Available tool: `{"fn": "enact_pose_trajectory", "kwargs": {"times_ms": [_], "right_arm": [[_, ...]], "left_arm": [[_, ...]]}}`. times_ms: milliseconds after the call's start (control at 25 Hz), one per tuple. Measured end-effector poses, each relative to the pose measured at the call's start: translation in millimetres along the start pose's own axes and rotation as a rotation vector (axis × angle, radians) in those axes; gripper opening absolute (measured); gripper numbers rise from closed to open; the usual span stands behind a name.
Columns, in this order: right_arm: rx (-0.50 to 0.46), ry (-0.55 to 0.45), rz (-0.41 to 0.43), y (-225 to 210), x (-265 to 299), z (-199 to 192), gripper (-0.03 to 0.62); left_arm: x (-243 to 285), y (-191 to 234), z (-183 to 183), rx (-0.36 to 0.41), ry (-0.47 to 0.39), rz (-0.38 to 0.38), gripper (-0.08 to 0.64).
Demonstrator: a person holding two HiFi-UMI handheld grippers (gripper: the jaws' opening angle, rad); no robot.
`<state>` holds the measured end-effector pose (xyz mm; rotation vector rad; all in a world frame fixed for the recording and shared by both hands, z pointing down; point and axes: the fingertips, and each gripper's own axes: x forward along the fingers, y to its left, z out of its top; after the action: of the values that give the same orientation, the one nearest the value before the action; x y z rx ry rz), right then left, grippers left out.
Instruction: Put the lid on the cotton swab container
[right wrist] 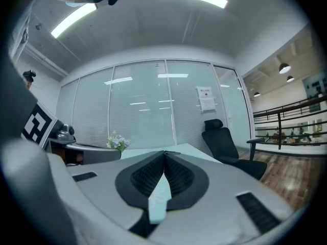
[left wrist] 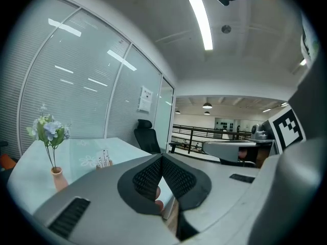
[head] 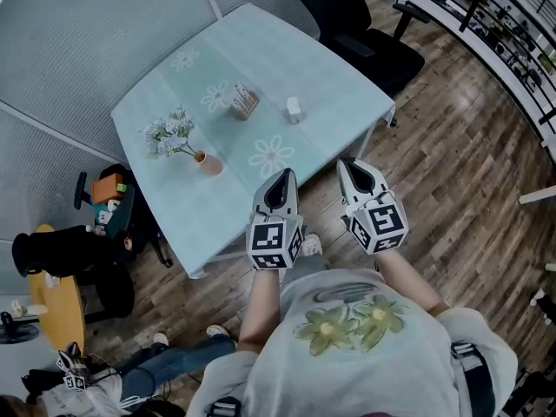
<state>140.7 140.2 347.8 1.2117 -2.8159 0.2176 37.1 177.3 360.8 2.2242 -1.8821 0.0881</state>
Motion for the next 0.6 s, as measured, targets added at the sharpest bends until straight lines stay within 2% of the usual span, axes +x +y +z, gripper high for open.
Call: {"fn": "enact_pose_trajectory", "kwargs": {"times_ms": [160,400,480,600], "right_arm": [[0.001,-0.007,-0.027,-1.9,21.8,1.3,0.006],[-0.005,-0.018,-0.057,-3.0,39.2,3.2,0.006],[0.0,-0.009,-0.061,-4.6,41.3,-0.2,0.006],[0.002,0.01,-0.045,-6.5,46.6,-4.9,0.059]], "left_arm": [[15.4,22.9,-0.2,0.017,0.028,-0.02,0.003],[29.4,50.0,4.5,0.014,0.022,-0.031,0.003],[32.8,53.7,2.0,0.014,0.031,-0.047,0.058],[38.5,57.7,-0.1,0.035,0.038,-0.069,0.119]]}}
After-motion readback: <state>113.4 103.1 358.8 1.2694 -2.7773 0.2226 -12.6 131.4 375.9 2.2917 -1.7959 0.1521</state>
